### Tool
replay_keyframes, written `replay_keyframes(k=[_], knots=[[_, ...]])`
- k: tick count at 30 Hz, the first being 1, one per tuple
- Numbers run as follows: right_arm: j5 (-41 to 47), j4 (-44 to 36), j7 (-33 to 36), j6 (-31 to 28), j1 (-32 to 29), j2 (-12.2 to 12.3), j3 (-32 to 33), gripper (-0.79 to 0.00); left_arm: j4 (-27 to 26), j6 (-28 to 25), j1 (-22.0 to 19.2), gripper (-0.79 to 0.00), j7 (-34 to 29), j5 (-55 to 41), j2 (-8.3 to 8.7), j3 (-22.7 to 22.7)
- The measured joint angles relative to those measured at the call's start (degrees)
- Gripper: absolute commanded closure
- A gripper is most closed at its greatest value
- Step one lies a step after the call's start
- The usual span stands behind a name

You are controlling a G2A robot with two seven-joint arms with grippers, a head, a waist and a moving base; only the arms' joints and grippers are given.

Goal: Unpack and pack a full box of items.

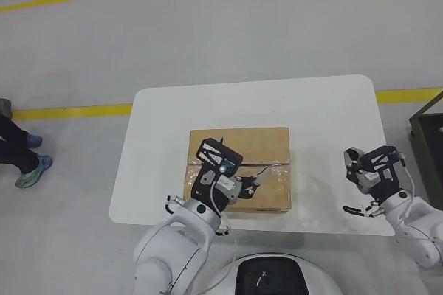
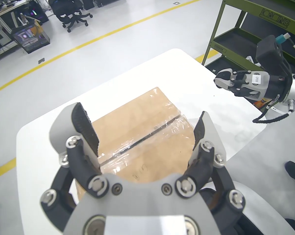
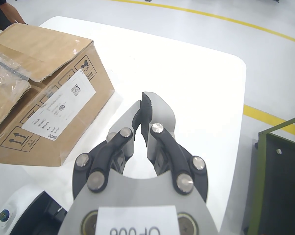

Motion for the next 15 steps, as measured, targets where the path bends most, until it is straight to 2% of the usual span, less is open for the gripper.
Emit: replay_keyframes(k=[2, 7, 12, 15], knots=[[-0.3, 0.0, 0.0, -0.2, 0.1, 0.0, 0.0, 0.000, 1.0, -1.1, -0.2, -0.785, 0.7, 0.0, 0.03, 1.0], [-0.7, 0.4, 0.1, -0.4, 0.5, 0.0, 0.1, 0.000, 6.6, -2.3, -3.5, -0.785, -0.7, -0.9, -0.58, 7.6], [-0.9, 0.6, -0.3, -0.2, 0.5, -0.1, -0.2, 0.000, 13.5, 0.4, -7.5, -0.785, -5.0, 1.3, -1.51, 13.3], [-1.0, 0.7, -0.5, 0.0, 0.2, -0.1, -0.3, 0.000, 16.3, 1.4, -9.4, -0.785, -6.9, 2.5, -1.85, 14.8]])
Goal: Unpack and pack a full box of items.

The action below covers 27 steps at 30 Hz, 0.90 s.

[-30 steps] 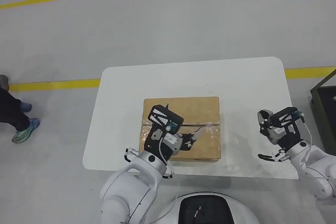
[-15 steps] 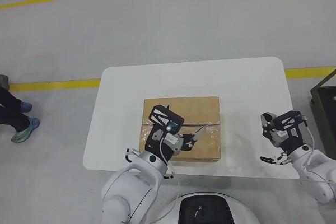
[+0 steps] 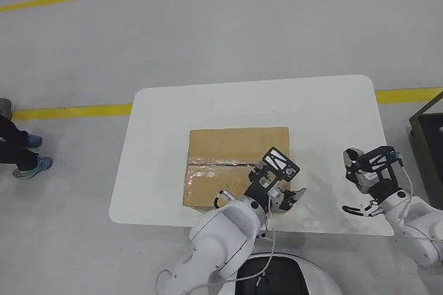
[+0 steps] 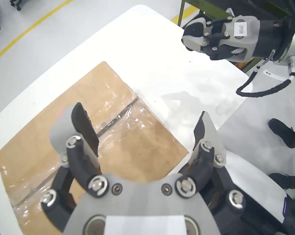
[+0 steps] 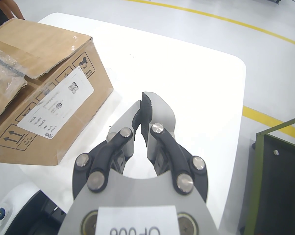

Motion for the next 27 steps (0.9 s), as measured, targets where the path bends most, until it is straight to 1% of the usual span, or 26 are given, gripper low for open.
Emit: replay_keyframes(k=[7, 14, 18, 21, 27], knots=[[0.0, 0.1, -0.2, 0.4, -0.2, -0.1, -0.1, 0.000, 2.6, 1.2, -1.7, -0.785, -2.4, 2.9, -0.44, 1.2], [-0.3, 0.4, -0.3, 0.7, -0.2, -0.2, -0.4, 0.000, 4.7, 2.9, -3.0, -0.785, -3.7, 3.6, -1.00, 1.8], [-0.6, 0.5, -0.2, 0.8, -0.1, -0.2, -0.6, 0.000, 6.4, 4.0, -4.3, -0.723, -4.0, 4.4, -1.43, 2.2], [-0.7, 0.6, -0.1, 0.8, -0.1, -0.3, -0.6, 0.000, 7.4, 5.1, -4.9, -0.619, -4.2, 4.6, -1.71, 2.2], [-0.7, 0.8, 0.0, 0.8, 0.0, -0.3, -0.8, 0.000, 8.5, 5.6, -5.3, -0.625, -5.4, 4.9, -2.09, 2.3]])
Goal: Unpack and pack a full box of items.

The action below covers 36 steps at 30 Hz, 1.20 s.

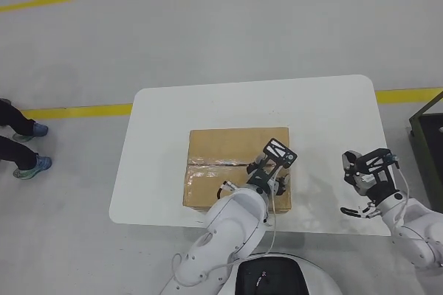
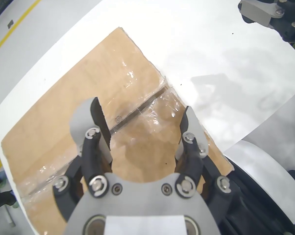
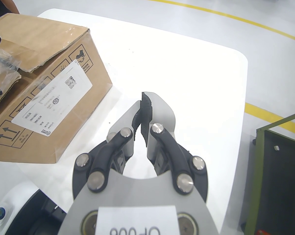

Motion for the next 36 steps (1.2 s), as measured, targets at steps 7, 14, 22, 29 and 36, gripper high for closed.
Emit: replay_keyframes(k=[7, 14, 22, 29, 36], knots=[[-0.2, 0.2, 0.2, 0.1, 0.3, -0.1, -0.2, 0.000, 0.7, -0.6, -0.2, -0.680, -1.0, 0.1, -0.31, -0.1], [-0.4, 0.3, 0.4, 0.2, 0.7, -0.2, -0.4, 0.000, 1.5, -1.0, -0.6, -0.585, -1.6, -0.1, -0.65, -0.3], [-0.6, 0.2, 0.6, 0.5, 0.8, -0.2, -0.4, 0.000, 2.3, -0.6, -0.6, -0.283, -1.5, 0.2, -0.90, -1.3], [-0.6, 0.3, 1.0, 0.6, 1.1, -0.3, -0.5, 0.000, 1.6, -0.4, -0.3, -0.194, -1.8, 0.7, -1.05, -2.1], [-0.5, 0.3, 1.2, 0.8, 1.3, -0.4, -0.9, 0.000, -1.4, -0.2, 1.6, 0.000, -2.5, 1.2, -0.80, -4.5]])
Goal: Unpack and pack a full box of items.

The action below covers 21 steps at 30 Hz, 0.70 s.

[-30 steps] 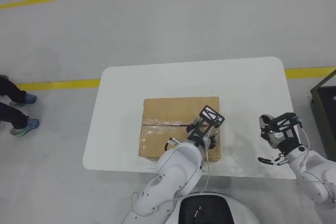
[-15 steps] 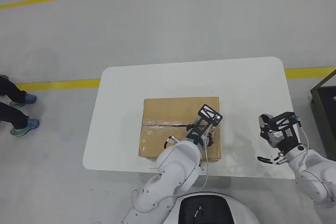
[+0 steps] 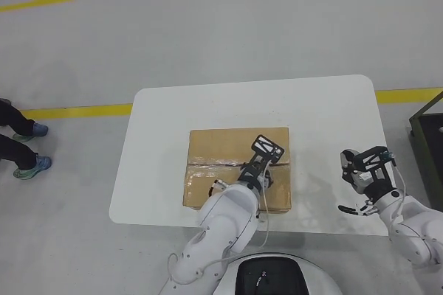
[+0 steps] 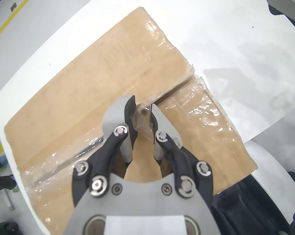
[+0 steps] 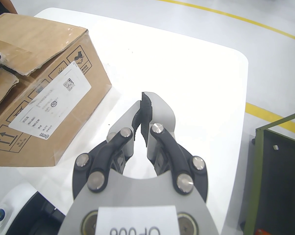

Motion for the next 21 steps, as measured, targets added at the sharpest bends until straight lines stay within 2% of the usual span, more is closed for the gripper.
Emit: replay_keyframes(k=[9, 14, 21], knots=[[0.1, 0.0, 0.1, -0.1, 0.3, -0.1, -0.2, 0.000, -7.3, -0.8, 3.7, 0.000, 0.7, -1.1, 0.73, -5.4], [0.0, 0.0, 0.2, -0.3, 0.5, -0.1, -0.5, 0.000, -11.0, -3.2, 5.0, 0.000, 1.3, -1.7, 1.26, -8.8], [-0.1, 0.5, 0.2, -0.6, 1.0, -0.2, -0.7, 0.000, -16.4, -6.6, 5.9, 0.000, 1.1, -0.4, 2.29, -16.5]])
